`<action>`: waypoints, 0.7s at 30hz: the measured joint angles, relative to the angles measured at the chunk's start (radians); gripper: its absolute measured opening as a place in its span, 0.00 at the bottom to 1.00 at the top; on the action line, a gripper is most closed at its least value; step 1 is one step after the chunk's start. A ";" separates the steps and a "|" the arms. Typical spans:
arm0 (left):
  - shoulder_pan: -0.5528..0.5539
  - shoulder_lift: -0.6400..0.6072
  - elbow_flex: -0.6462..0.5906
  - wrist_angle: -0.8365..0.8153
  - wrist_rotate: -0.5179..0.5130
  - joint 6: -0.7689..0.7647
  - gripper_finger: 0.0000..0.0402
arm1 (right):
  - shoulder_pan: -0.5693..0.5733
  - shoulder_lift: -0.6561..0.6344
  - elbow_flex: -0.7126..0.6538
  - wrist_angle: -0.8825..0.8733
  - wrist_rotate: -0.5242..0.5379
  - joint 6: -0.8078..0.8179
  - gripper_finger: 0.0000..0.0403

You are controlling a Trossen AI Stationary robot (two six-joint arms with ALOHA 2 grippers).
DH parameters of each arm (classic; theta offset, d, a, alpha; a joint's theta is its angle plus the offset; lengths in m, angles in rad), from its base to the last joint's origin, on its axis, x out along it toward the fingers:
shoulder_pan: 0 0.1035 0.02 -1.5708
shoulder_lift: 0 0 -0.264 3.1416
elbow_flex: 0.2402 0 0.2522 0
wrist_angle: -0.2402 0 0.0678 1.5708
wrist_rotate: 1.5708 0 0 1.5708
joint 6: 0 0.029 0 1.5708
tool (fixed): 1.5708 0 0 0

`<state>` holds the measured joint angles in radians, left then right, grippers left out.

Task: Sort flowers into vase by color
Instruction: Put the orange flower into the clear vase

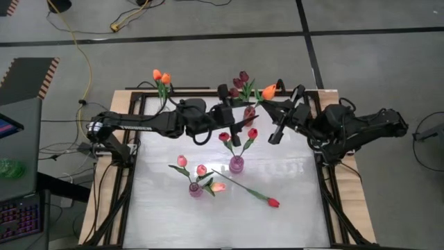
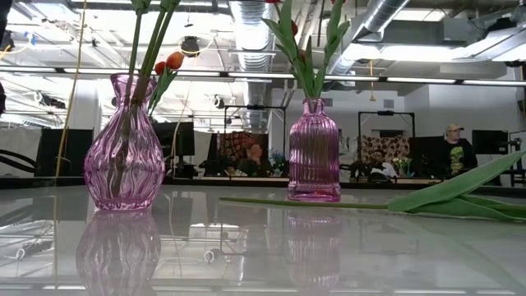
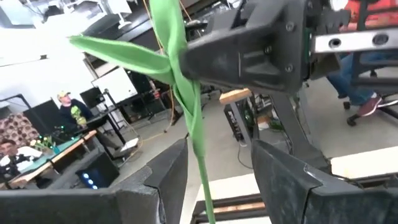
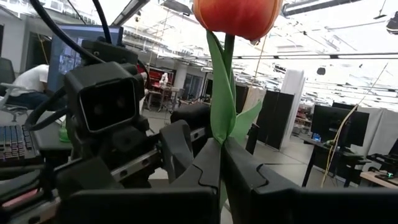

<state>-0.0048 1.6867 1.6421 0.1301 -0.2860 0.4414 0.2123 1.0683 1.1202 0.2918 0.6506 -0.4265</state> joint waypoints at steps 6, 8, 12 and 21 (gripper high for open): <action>0.000 0.000 0.001 0.064 0.017 -0.001 0.41 | 0.000 0.000 0.000 0.000 0.000 0.000 0.09; 0.000 0.000 0.001 0.084 0.017 -0.002 0.41 | 0.000 0.000 0.000 0.000 0.000 0.001 0.09; 0.003 0.000 0.001 0.089 0.022 -0.016 0.39 | 0.000 0.000 0.000 0.000 0.000 0.001 0.09; 0.025 0.000 0.001 0.106 0.099 -0.045 0.28 | 0.000 0.000 0.000 -0.001 -0.040 0.002 0.09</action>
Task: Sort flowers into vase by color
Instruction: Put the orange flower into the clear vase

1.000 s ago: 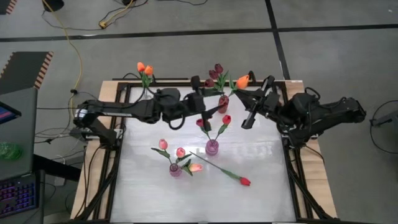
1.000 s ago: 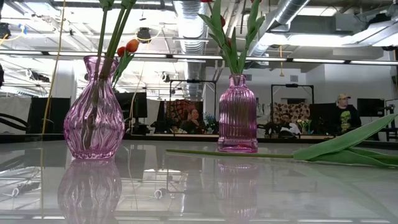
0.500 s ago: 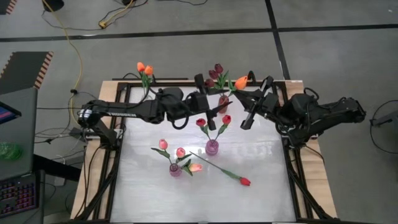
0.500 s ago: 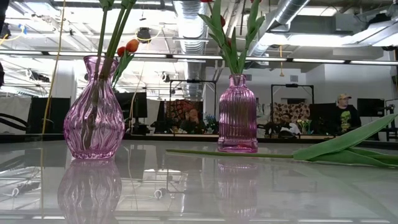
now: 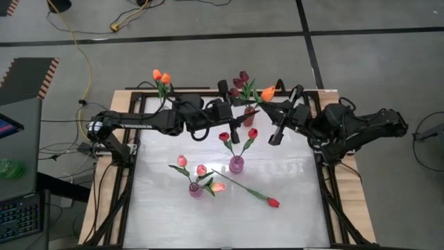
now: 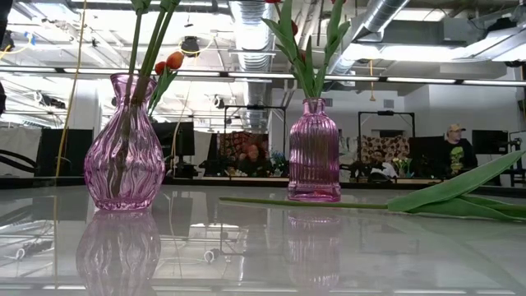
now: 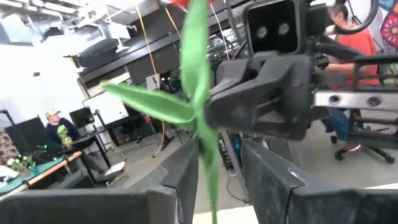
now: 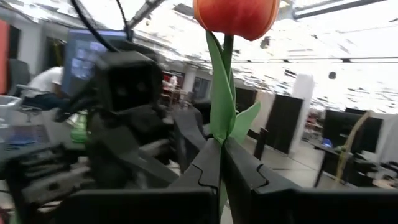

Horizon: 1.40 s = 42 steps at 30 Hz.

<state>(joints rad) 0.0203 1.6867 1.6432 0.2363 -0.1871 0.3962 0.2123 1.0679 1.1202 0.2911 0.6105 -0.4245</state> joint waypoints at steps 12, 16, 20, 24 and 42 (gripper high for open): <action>0.005 0.001 -0.001 -0.047 0.034 -0.008 0.24 | 0.001 0.000 0.000 -0.008 -0.086 0.015 0.09; 0.005 0.001 -0.001 -0.046 0.034 -0.001 0.20 | 0.001 0.000 0.000 -0.019 -0.086 0.015 0.09; 0.004 0.001 -0.001 -0.045 0.034 0.000 0.09 | 0.001 0.000 0.000 -0.016 -0.086 0.016 0.09; 0.004 0.001 -0.001 -0.044 0.035 -0.004 0.02 | 0.001 0.000 0.000 -0.014 -0.086 0.005 0.10; 0.092 -0.132 -0.004 -0.234 0.058 -0.136 0.01 | -0.003 -0.022 0.050 -0.068 0.241 -0.028 0.49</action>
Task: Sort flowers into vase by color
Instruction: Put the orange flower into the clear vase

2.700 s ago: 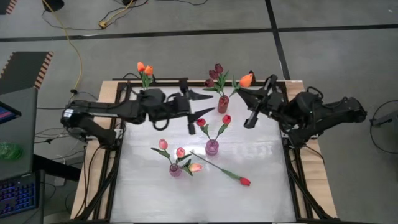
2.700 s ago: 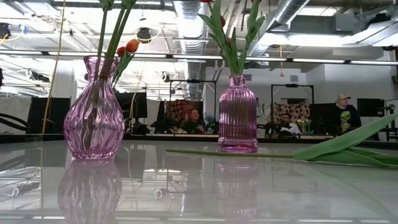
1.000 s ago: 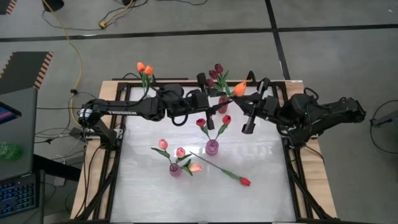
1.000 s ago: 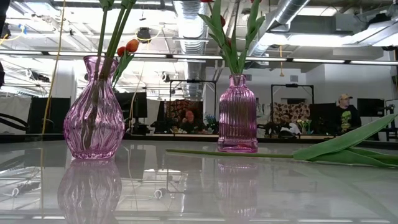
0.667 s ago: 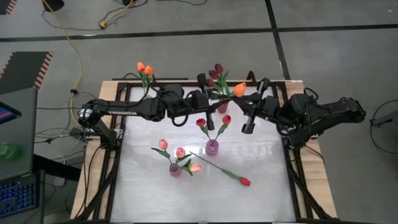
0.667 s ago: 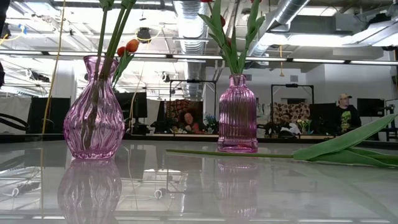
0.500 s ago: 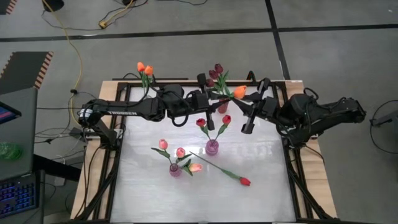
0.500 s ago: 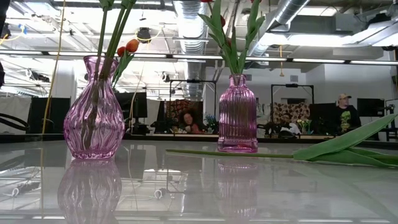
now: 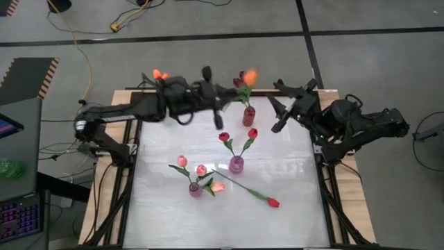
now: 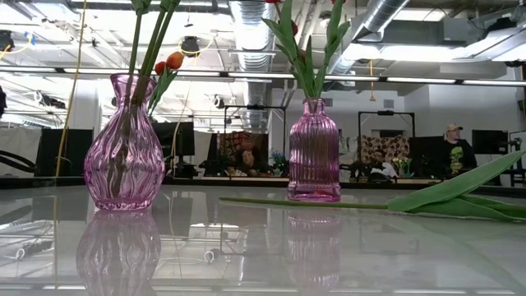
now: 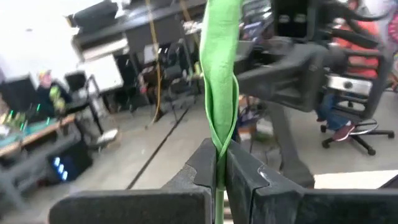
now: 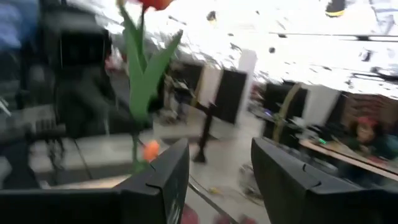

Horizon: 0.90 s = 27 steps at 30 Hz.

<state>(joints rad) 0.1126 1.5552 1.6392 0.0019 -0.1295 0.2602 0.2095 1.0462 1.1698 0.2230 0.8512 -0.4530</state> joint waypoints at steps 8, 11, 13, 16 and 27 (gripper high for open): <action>0.067 -0.186 -0.124 -0.123 -0.006 -0.037 0.00 | -0.041 -0.031 0.000 -0.212 0.055 0.082 0.49; 0.070 -0.285 -0.231 -0.097 -0.032 -0.019 0.00 | -0.077 -0.058 0.000 -0.318 0.016 0.163 0.47; 0.069 -0.357 -0.316 -0.059 -0.080 0.003 0.00 | -0.102 -0.078 0.000 -0.398 -0.007 0.217 0.46; 0.069 -0.479 -0.460 0.008 -0.139 -0.007 0.00 | -0.144 -0.102 0.000 -0.501 -0.012 0.296 0.44; 0.089 -0.899 -0.930 0.215 -0.368 -0.010 0.00 | -0.252 -0.221 -0.251 -0.637 -0.017 0.554 0.43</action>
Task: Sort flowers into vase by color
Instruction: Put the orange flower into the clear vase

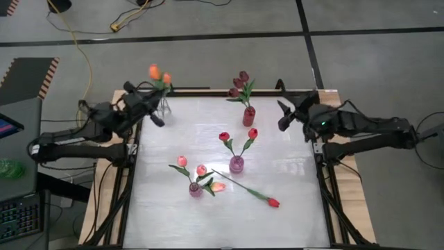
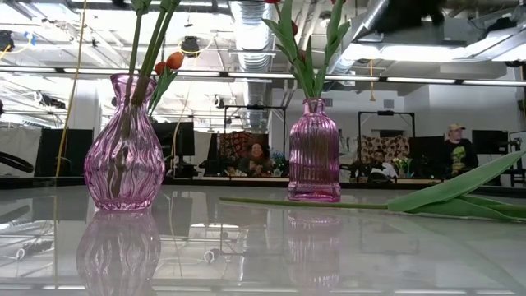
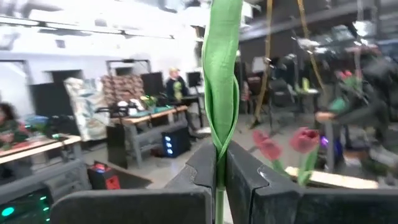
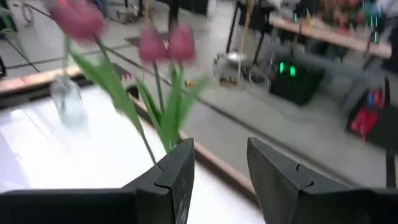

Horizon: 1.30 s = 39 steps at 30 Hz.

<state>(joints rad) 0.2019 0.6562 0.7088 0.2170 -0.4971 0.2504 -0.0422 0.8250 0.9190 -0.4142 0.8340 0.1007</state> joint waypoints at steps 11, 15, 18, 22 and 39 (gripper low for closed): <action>0.105 -0.187 -0.227 0.104 -0.023 -0.087 0.00 | 0.061 -0.068 -0.338 0.045 -0.110 0.311 0.43; 0.140 -0.195 -0.257 0.097 -0.056 -0.128 0.00 | 0.112 -0.060 -0.388 0.125 -0.147 0.314 0.43; 0.169 -0.193 -0.260 0.099 -0.076 -0.128 0.00 | 0.157 -0.045 -0.389 0.133 -0.167 0.332 0.43; 0.212 -0.192 -0.260 0.167 -0.070 -0.123 0.00 | 0.212 -0.021 -0.389 0.137 -0.174 0.367 0.43; 0.407 -0.166 -0.265 0.206 -0.037 -0.121 0.01 | 0.249 0.207 -0.388 0.214 -0.178 0.407 0.43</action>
<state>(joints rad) 0.6088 0.4899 0.4434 0.4226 -0.5345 0.1290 0.2072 1.0324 0.5308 -0.1998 0.6563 0.5076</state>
